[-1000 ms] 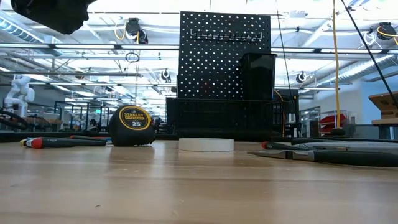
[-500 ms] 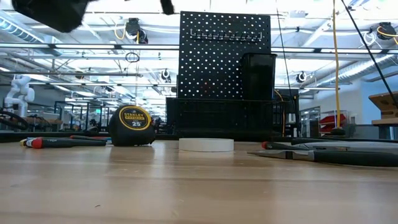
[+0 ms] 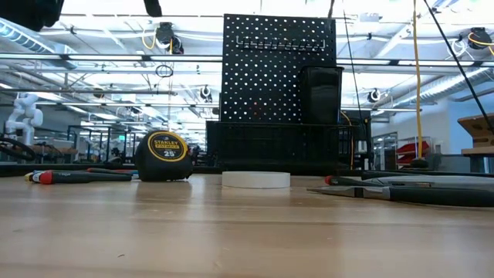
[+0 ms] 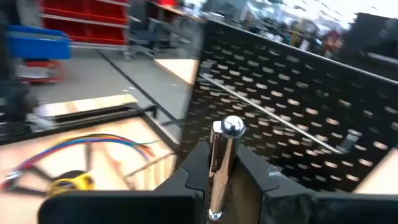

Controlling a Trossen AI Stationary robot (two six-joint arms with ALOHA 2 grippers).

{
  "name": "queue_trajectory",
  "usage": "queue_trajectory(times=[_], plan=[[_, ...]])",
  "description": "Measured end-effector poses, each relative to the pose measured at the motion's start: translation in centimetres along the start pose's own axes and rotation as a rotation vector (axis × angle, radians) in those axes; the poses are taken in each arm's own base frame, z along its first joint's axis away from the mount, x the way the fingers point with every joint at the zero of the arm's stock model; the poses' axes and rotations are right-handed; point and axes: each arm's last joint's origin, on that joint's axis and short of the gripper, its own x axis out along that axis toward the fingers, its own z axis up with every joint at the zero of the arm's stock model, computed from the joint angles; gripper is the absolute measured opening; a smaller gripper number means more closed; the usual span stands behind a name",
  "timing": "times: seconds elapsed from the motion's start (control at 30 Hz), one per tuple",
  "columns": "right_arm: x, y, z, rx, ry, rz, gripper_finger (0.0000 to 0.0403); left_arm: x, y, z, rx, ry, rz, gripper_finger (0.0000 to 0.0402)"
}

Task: Hang tools onto peg board
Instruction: Put the tire pressure gauge pen into the black bin on the peg board

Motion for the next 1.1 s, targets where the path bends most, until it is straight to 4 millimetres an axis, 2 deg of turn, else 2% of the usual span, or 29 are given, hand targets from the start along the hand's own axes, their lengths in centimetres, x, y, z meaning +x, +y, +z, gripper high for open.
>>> queue_trajectory(times=[0.13, 0.3, 0.67, 0.9, 1.03, 1.1], plan=[[2.5, -2.9, -0.4, 0.052, 0.072, -0.051, 0.0032, 0.0, 0.0, -0.1, 0.006, 0.006, -0.012, 0.0139], [4.8, -4.7, -0.9, 0.055, 0.116, -0.145, 0.0032, 0.0, -0.1, -0.1, 0.004, 0.003, -0.013, 0.0139], [8.7, -5.4, -2.7, 0.061, 0.242, -0.213, 0.0032, 0.0, 0.0, -0.1, 0.005, 0.003, -0.012, 0.0139], [11.4, -5.7, -5.3, 0.110, 0.357, -0.236, 0.0032, 0.0, 0.0, -0.1, 0.005, 0.003, -0.013, 0.0139], [12.3, -6.0, -7.2, 0.105, 0.425, -0.242, 0.0032, 0.0, 0.0, -0.1, 0.005, 0.003, -0.012, 0.0139], [12.5, -6.1, -7.3, 0.112, 0.417, -0.247, 0.0032, 0.0, 0.0, -0.1, 0.006, 0.004, -0.013, 0.0139]])
